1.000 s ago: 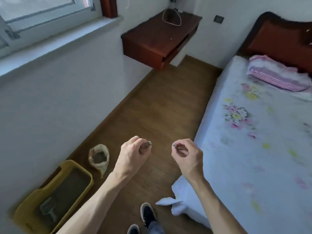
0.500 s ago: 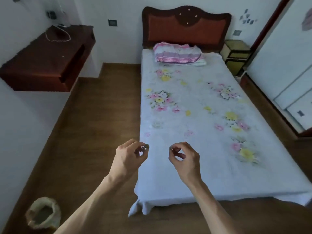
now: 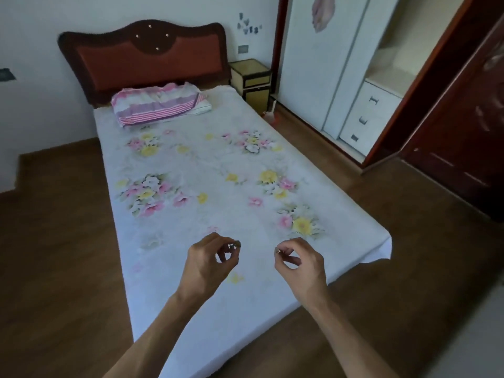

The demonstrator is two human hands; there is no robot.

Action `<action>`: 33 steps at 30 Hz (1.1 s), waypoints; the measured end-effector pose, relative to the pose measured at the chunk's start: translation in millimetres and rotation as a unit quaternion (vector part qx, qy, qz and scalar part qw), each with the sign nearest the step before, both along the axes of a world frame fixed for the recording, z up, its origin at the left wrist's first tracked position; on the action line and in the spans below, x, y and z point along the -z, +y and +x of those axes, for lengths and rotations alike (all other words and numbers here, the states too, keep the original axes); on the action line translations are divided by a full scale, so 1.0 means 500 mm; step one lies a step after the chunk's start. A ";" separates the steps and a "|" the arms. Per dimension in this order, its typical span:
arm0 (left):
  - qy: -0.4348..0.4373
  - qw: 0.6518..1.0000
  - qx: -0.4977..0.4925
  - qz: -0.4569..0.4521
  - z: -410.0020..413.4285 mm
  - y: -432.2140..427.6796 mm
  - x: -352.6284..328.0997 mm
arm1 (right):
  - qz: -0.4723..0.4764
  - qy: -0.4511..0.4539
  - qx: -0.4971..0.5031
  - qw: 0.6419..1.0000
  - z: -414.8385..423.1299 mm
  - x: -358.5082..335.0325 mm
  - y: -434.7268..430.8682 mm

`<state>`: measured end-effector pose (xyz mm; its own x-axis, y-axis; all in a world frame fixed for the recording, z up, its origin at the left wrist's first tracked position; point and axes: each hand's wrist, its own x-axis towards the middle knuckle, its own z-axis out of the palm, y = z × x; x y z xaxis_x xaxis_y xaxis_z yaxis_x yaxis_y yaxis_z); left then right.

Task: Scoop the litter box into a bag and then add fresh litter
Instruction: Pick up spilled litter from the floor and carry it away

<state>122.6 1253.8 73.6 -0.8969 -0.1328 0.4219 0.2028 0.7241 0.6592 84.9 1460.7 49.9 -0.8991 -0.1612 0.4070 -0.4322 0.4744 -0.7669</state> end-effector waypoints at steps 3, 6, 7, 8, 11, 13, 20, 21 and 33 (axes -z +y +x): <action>0.001 0.999 0.044 -0.002 -0.063 0.059 -0.007 | 0.017 0.005 0.049 0.999 -0.032 -0.003 0.066; -0.008 0.996 0.085 -0.004 -0.122 0.105 -0.007 | 0.022 0.002 0.083 0.996 -0.057 -0.005 0.116; -0.012 0.995 0.097 -0.006 -0.142 0.119 -0.006 | 0.020 -0.005 0.095 0.995 -0.065 -0.007 0.131; -0.014 0.994 0.108 -0.010 -0.164 0.134 -0.005 | 0.017 -0.015 0.109 0.994 -0.075 -0.009 0.145; -0.015 0.989 0.145 -0.012 -0.231 0.179 -0.004 | 0.021 -0.037 0.147 0.988 -0.109 -0.018 0.188; -0.012 0.985 0.171 -0.010 -0.277 0.209 -0.004 | 0.030 -0.034 0.169 0.985 -0.137 -0.022 0.216; -0.015 0.968 0.251 -0.002 -0.420 0.320 0.007 | 0.048 -0.006 0.250 0.967 -0.220 -0.035 0.306; -0.015 0.965 0.262 0.001 -0.436 0.339 0.008 | 0.047 -0.006 0.263 0.964 -0.227 -0.036 0.320; -0.005 0.930 0.368 -0.018 -0.589 0.609 -0.004 | 0.028 0.000 0.356 0.934 -0.303 -0.030 0.546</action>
<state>-171.8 1558.2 75.7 -0.7435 0.5314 0.4061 0.6459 0.4130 0.6420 -66.8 1733.9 64.7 -0.7860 0.4566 0.4168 0.0080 0.6816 -0.7317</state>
